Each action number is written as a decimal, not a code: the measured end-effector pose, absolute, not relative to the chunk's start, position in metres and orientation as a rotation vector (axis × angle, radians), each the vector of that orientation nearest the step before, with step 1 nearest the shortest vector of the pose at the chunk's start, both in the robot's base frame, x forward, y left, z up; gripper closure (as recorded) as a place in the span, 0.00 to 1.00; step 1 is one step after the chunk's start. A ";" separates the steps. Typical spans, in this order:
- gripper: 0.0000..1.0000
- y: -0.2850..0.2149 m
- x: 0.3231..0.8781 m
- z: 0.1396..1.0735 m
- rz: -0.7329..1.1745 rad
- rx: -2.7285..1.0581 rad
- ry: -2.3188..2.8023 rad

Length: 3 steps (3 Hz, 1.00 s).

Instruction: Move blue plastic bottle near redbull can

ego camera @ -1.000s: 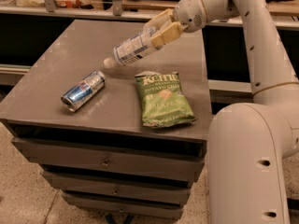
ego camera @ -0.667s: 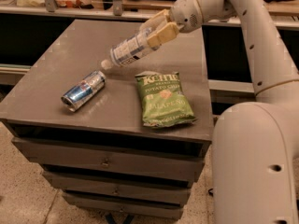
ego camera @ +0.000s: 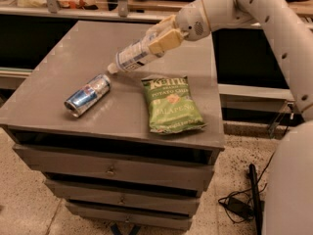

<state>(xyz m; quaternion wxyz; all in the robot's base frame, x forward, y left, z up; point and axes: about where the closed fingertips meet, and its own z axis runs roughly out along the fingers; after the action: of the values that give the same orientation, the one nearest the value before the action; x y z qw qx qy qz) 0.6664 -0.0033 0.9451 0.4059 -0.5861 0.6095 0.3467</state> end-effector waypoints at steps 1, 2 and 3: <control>0.13 0.010 0.652 0.928 0.865 -1.439 1.592; 0.00 0.023 0.638 0.914 0.872 -1.423 1.626; 0.00 0.028 0.631 0.908 0.877 -1.417 1.637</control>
Offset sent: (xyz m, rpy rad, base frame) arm -0.0383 0.0305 -0.0408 -0.0252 0.0676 -0.0892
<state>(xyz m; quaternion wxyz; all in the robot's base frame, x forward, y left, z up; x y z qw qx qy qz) 0.6315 0.0284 0.9083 0.3918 -0.5581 0.6448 0.3454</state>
